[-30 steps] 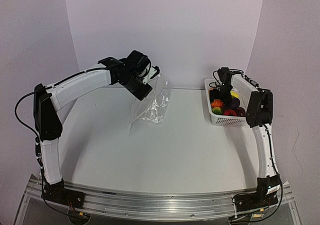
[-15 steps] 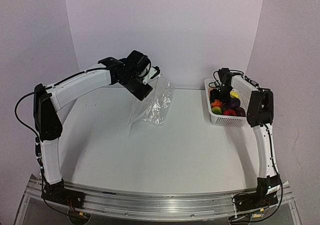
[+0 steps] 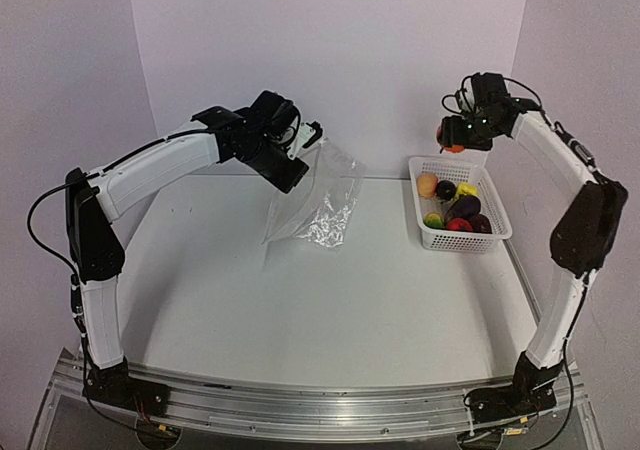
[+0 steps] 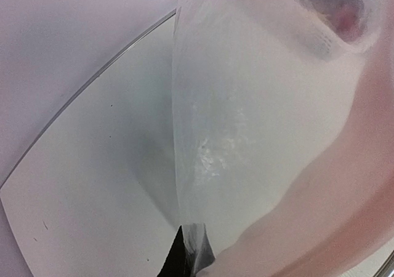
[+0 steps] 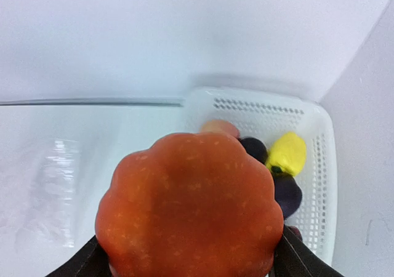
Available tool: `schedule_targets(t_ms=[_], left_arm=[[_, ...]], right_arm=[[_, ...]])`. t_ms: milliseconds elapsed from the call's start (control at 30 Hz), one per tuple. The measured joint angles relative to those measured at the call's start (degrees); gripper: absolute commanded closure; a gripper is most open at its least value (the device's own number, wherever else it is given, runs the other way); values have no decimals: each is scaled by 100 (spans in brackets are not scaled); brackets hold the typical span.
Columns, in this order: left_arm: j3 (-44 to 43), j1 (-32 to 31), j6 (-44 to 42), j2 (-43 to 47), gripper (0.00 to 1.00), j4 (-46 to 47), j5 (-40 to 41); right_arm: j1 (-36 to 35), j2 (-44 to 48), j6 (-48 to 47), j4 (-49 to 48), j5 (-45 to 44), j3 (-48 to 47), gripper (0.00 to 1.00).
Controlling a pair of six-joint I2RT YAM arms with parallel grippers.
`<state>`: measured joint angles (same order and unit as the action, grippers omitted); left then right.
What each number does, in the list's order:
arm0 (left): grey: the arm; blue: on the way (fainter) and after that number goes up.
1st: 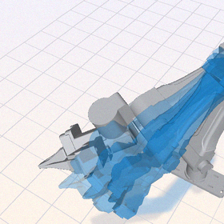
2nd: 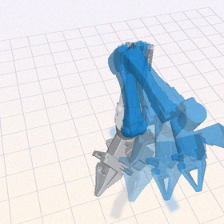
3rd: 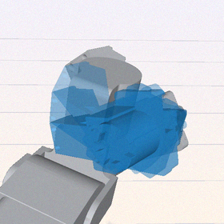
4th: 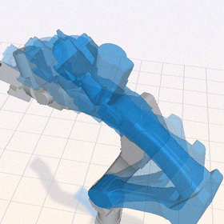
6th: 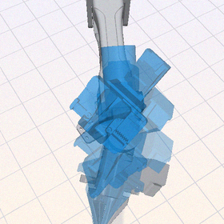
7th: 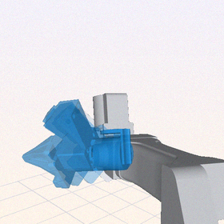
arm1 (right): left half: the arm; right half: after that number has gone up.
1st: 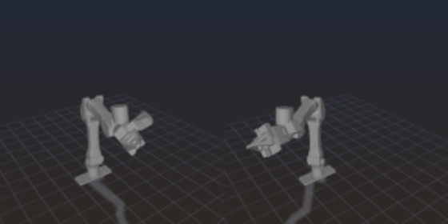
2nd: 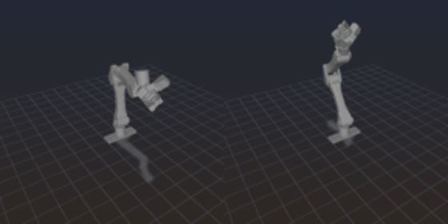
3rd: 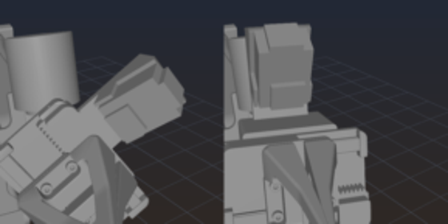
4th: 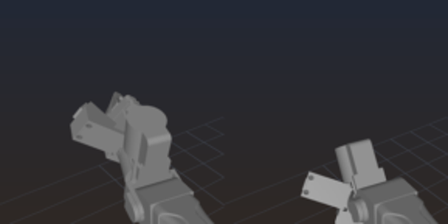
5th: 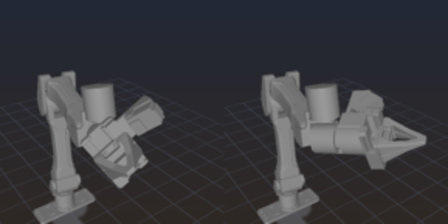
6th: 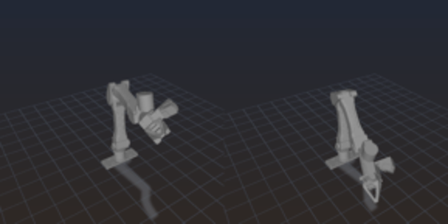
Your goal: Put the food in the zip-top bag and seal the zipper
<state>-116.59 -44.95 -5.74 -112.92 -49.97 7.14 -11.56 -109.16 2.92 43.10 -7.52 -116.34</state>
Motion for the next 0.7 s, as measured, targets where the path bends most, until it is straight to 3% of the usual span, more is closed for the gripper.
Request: schedule_targets(t_ms=[100, 267, 500, 700], left_arm=[[-86, 0, 67, 0, 100, -6, -130], [-258, 0, 235, -2, 100, -113, -381], [-694, 0, 517, -11, 100, -126, -918], [-721, 206, 748, 28, 100, -454, -1202]], right_arm=[[-681, 1063, 159, -578, 305, 770, 64], [-1913, 2077, 852, -2044, 1539, 2234, 67], [-3021, 1893, 2019, -4234, 2689, 3165, 68], [-3151, 1580, 2779, -5569, 2776, 3522, 71]])
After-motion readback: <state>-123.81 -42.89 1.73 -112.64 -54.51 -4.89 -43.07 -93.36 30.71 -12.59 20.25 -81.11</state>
